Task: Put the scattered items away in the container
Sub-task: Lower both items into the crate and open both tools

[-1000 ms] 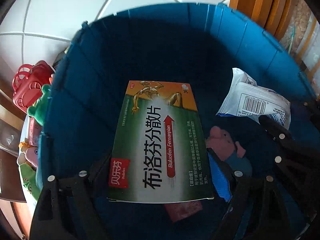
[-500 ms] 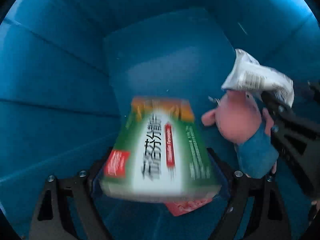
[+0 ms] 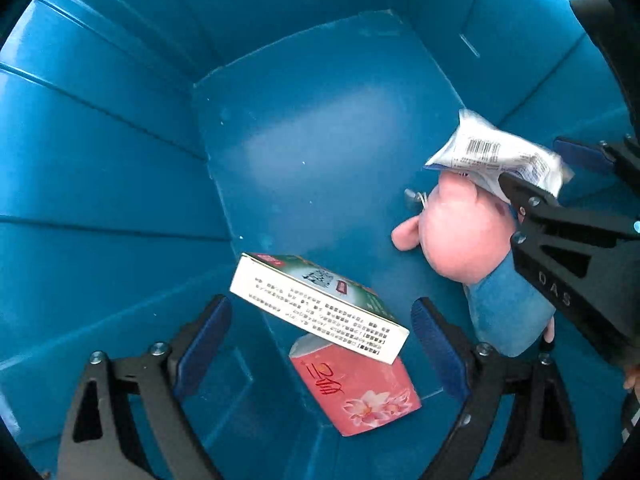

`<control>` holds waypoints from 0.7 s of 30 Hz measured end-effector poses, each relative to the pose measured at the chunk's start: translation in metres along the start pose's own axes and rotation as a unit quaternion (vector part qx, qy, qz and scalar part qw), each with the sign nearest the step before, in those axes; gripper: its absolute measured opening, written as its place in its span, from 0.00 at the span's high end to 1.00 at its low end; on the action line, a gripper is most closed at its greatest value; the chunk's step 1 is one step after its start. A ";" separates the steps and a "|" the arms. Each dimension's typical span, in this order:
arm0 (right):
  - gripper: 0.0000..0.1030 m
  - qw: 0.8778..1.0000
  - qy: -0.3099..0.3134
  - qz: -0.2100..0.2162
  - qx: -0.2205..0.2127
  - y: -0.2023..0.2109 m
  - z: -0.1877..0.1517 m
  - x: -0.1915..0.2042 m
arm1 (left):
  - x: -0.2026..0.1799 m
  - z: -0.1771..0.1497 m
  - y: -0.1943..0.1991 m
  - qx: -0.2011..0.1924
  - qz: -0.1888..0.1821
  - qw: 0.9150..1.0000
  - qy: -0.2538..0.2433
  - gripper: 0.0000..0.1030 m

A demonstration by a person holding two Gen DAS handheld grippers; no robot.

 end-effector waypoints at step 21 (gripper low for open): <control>0.29 0.993 -0.064 0.071 -0.070 0.062 0.041 -0.027 | 0.014 -0.001 0.102 -0.113 -0.016 0.993 0.031 0.11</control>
Point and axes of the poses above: each gripper's, at about its wrist camera, not at the fingertips, and y roughly against the way its jaws point, x to its left, z to its top, the point moved 10 cm from there along -y, roughly the way its jaws point, and after that the axes turned 14 degrees about -z, right-handed, at the moved point
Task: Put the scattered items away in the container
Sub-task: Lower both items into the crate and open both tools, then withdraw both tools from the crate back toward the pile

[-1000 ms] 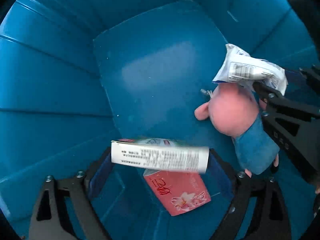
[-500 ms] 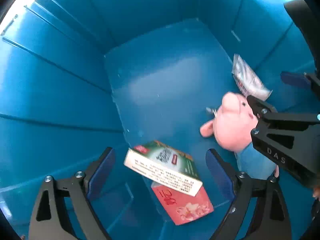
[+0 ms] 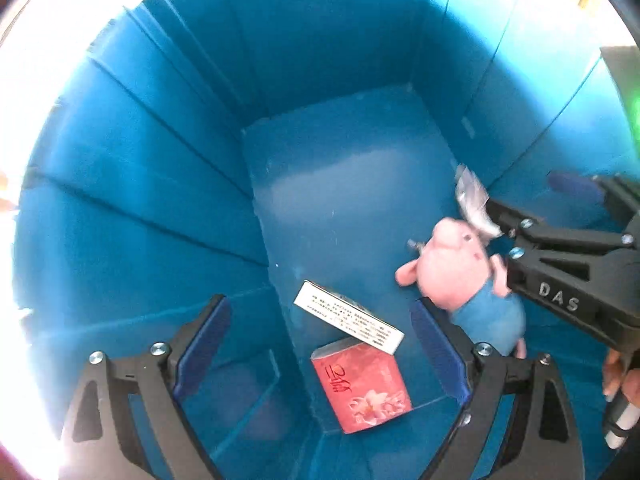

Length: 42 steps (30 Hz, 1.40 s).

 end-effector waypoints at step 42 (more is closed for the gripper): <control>0.19 0.965 0.032 0.094 -0.241 0.276 -0.141 0.394 | 0.372 -0.329 0.170 -0.233 0.070 0.966 0.087 0.10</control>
Point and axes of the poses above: each gripper's, at about its wrist camera, not at the fingertips, and y roughly against the way its jaws point, x to its left, z to its top, the point moved 10 cm from there along -y, roughly the way its jaws point, and after that the axes turned 14 degrees about -z, right-handed, at the moved point
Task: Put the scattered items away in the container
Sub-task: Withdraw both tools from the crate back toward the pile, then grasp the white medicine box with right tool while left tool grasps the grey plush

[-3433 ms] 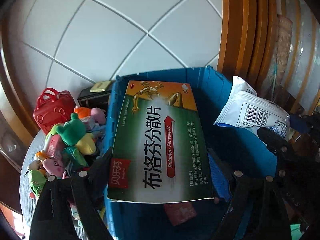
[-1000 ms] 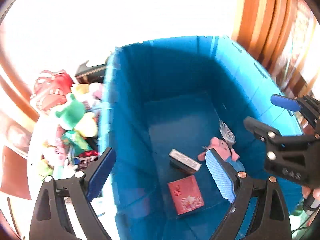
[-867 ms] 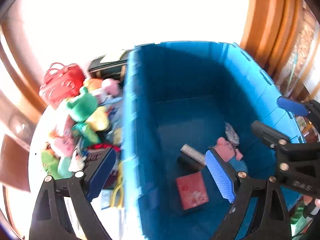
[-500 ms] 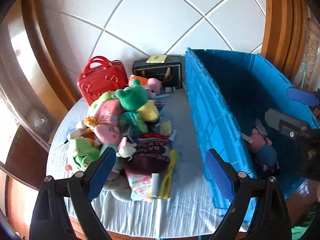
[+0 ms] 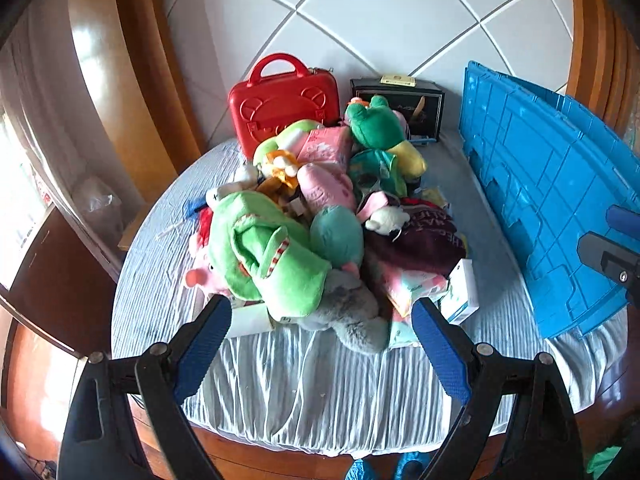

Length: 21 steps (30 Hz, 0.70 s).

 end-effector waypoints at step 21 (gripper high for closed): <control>0.23 0.994 -0.051 0.008 0.099 -0.149 -0.134 0.036 | 0.036 -0.104 -0.129 0.018 0.017 0.992 0.124 0.10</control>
Point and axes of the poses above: each gripper's, at about its wrist camera, not at the fingertips, and y roughly against the way its jaws point, x to its left, z to its top, the point moved 10 cm from there along -y, roughly the way its jaws point, and after that the axes turned 14 degrees about -z, right-handed, at the moved point
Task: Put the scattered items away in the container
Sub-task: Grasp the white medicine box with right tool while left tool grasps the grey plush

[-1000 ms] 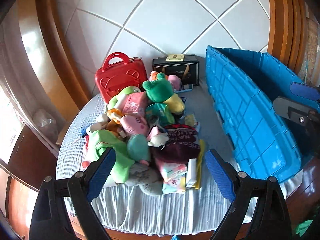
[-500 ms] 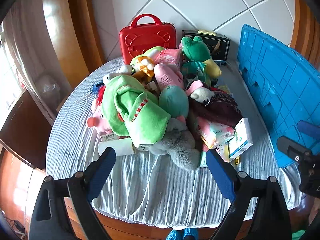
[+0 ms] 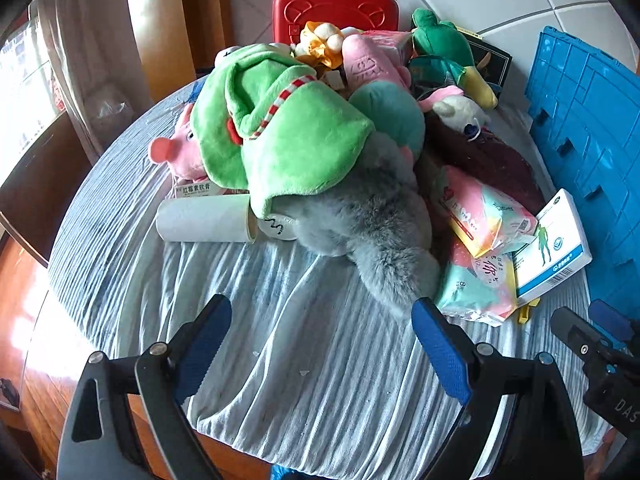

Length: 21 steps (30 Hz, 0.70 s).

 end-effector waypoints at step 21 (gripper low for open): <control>0.49 0.996 -0.080 -0.024 0.015 -0.048 0.017 -0.005 | -0.009 0.048 -0.083 0.030 -0.029 0.999 -0.005 0.10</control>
Point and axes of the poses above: each gripper's, at about its wrist camera, not at the fingertips, and y roughly against the way its jaws point, x to its left, z to its top, the point moved 10 cm from there along -y, roughly the way its jaws point, and after that the axes turned 14 degrees about -z, right-handed, at the moved point
